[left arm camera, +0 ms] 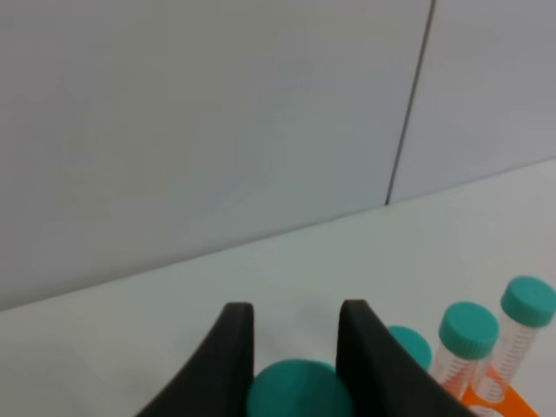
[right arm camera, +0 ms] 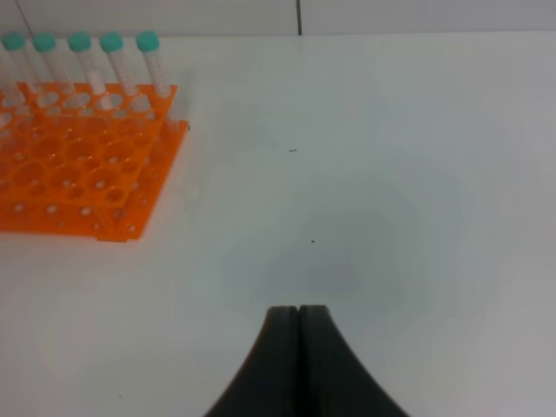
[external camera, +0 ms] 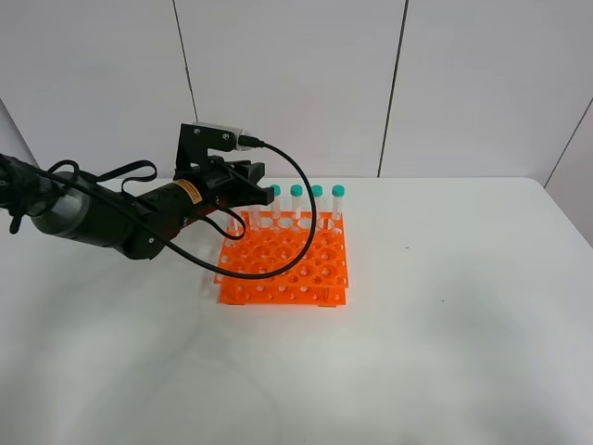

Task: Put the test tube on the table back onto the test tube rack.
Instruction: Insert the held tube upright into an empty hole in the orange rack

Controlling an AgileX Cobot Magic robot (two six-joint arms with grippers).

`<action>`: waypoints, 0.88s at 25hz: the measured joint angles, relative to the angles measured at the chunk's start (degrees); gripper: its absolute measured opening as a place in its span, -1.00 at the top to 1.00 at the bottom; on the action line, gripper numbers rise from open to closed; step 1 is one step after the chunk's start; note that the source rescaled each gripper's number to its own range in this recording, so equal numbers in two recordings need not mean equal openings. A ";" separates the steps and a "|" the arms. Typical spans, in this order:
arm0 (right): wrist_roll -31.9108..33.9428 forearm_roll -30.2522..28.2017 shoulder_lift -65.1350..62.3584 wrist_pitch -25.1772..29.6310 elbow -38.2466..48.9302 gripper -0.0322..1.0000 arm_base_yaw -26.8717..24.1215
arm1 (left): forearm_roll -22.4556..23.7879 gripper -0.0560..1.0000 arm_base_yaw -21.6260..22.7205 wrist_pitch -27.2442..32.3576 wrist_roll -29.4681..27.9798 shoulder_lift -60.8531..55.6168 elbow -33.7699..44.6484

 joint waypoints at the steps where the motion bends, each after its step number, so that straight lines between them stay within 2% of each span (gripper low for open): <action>1: 0.00 0.00 0.00 0.00 0.00 0.94 0.00 | 0.00 0.89 0.02 0.00 0.00 0.00 -0.06; 22: 0.00 0.00 0.00 0.00 0.00 0.94 0.00 | -1.30 0.89 0.38 0.12 -2.12 0.87 -0.19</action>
